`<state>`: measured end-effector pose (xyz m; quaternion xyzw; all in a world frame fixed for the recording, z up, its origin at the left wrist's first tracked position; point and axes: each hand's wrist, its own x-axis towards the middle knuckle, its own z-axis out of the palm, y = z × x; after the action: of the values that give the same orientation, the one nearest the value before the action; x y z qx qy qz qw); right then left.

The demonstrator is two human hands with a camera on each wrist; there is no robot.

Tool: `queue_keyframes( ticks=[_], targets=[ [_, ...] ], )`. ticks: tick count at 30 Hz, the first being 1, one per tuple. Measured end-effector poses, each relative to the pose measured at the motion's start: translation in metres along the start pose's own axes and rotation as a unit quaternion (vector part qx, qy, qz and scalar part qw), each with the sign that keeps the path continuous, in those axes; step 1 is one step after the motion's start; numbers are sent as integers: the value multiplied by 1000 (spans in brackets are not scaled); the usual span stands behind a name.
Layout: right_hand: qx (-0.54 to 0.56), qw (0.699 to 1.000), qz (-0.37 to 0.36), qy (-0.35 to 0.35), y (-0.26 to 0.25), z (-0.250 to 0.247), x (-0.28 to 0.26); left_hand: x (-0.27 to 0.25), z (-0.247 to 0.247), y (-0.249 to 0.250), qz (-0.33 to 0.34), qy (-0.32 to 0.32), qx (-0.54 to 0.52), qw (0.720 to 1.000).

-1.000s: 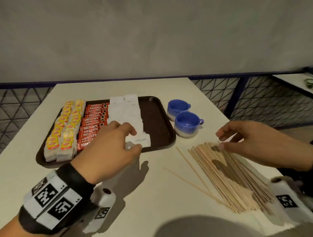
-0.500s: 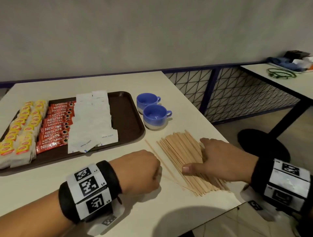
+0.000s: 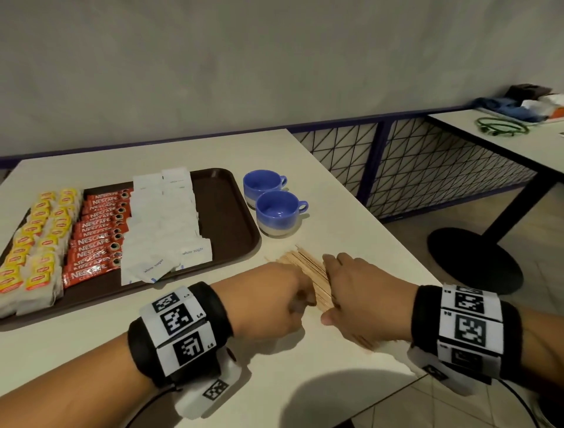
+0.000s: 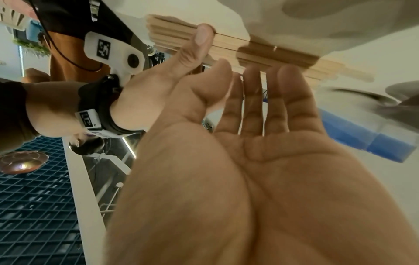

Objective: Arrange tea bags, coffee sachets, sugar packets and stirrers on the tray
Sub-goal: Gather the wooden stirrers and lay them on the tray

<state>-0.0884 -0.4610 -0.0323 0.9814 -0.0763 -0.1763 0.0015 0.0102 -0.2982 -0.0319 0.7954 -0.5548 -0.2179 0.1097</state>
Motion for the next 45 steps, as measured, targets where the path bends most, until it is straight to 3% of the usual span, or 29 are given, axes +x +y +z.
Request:
queue_keyframes(
  ticks=[3,8,15,20,31,37,45],
  targets=[
    [15,1000,-19,11,3,4,2,8,1,-7,22,58,29,998],
    [42,997,-60,23,8,5,7,23,13,-16,-1,25,87,996],
    [38,997,-60,2,21,2,6,19,12,-18,-34,55,51,997],
    [3,997,-83,-12,18,2,8,20,11,-11,-52,59,108,991],
    [-36,995,-91,-32,4,0,18,23,18,-8,-42,21,109,993],
    [-22,996,-78,-34,3,-6,27,25,5,-7,-86,21,72,993],
    [34,993,-112,-33,10,-13,28,23,9,-6,-105,2,75,992]
  ],
)
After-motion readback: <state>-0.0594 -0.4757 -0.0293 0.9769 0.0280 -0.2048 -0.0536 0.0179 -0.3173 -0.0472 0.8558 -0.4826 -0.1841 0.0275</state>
